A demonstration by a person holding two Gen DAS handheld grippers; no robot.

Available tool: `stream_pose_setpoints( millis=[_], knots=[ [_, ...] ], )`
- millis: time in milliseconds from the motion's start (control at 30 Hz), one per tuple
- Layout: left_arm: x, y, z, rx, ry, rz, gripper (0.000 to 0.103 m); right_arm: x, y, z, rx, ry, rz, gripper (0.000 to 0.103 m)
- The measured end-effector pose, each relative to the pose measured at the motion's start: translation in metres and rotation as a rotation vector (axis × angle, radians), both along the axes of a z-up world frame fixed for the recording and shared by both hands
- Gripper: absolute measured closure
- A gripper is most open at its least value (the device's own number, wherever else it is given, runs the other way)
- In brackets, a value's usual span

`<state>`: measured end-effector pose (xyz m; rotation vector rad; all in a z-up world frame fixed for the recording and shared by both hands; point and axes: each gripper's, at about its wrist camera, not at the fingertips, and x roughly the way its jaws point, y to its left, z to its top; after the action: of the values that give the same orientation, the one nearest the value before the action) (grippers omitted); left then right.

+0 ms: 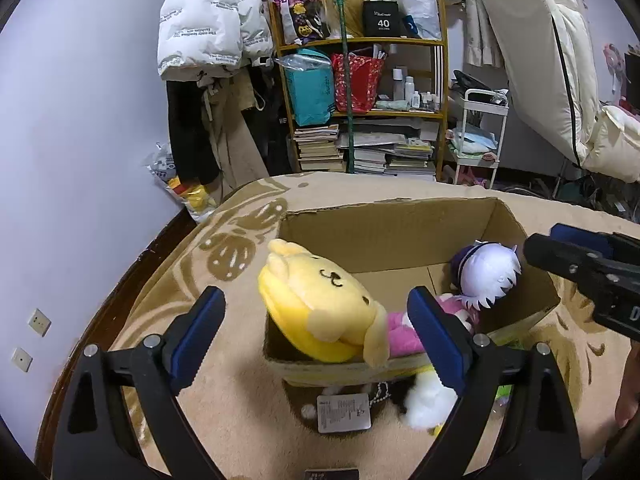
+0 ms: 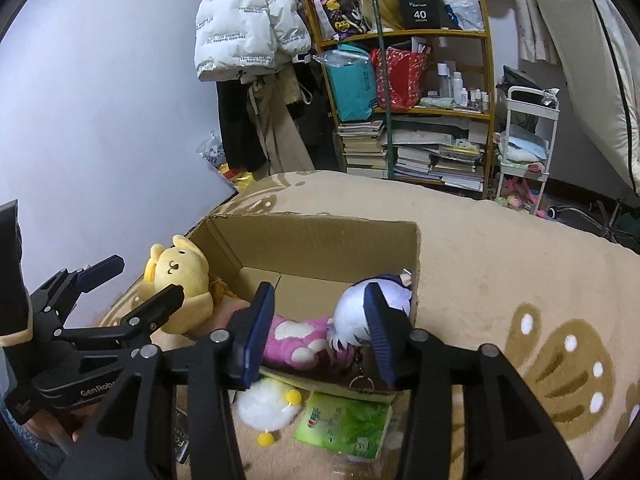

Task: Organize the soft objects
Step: 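Lower both plushes into the box and open both grippers, then withdraw both grippers from the box toward the tissue packs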

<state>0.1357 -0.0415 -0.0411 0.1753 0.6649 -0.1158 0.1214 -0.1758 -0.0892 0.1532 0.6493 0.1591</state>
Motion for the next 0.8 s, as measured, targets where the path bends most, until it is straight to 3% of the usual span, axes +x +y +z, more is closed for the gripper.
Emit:
stream_pose_setpoints(
  millis=[300, 567, 800],
  knots=[
    [-0.039, 0.018, 0.03, -0.02, -0.064, 0.028, 0.004, -0.031, 0.001, 0.022, 0.001, -0.054, -0.015, 0.022],
    [-0.069, 0.04, 0.049, -0.067, -0.015, 0.04, 0.004, -0.061, 0.005, 0.035, -0.012, -0.066, -0.02, 0.002],
    [-0.086, 0.045, 0.037, -0.058, 0.066, 0.067, 0.004, -0.085, 0.004, 0.041, -0.011, -0.067, -0.038, 0.0]
  ],
)
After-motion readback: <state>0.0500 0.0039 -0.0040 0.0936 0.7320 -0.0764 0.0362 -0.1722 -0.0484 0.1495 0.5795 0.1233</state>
